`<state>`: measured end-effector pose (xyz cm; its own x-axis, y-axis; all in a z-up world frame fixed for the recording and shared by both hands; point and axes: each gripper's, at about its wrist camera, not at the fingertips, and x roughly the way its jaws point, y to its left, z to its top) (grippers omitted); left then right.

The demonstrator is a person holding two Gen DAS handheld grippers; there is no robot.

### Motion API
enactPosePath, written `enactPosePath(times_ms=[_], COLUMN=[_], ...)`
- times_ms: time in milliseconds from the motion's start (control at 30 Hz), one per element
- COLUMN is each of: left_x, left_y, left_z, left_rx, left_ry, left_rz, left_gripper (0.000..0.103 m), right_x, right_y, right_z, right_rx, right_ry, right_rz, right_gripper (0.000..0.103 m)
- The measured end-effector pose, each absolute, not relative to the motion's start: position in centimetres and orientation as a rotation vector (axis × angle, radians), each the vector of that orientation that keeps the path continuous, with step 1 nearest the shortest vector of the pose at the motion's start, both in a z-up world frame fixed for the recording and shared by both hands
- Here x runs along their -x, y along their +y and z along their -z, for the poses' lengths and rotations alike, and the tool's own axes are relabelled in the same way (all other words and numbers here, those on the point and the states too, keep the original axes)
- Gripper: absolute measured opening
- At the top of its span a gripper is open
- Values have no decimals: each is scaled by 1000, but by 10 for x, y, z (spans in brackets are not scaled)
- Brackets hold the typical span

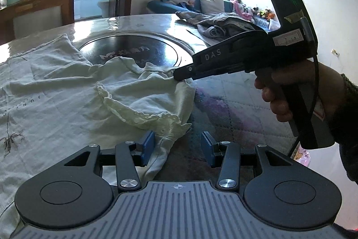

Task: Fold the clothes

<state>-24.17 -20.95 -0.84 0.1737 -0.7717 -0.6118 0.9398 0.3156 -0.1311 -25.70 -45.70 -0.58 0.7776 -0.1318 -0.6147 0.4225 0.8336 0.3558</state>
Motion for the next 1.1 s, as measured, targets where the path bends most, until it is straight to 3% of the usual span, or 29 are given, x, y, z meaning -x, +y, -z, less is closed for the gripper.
enactPosePath(times_ms=[133,467,800,933,1100], left_x=[244,245,249,251,249], left_y=[-208,-206,-199,-194,-181], left_z=[8,10,12,12,9], left_rx=[-309,-301,-281,-292,-289], left_ry=[653,644,633,622,635], left_rz=[1242,1248,1259,1272,1285], left_gripper=[48,49,50,51,51], right_x=[262,263,217,206,225], right_y=[-462,-436,-371,-362,-371], right_z=[5,-42,-44,-32,-40], right_rx=[-575,-641,-498,-459,-499], right_ry=[576,467,600,692,691], right_rz=[286,55,-147,-174,-195], right_gripper=[6,5,5,9,27])
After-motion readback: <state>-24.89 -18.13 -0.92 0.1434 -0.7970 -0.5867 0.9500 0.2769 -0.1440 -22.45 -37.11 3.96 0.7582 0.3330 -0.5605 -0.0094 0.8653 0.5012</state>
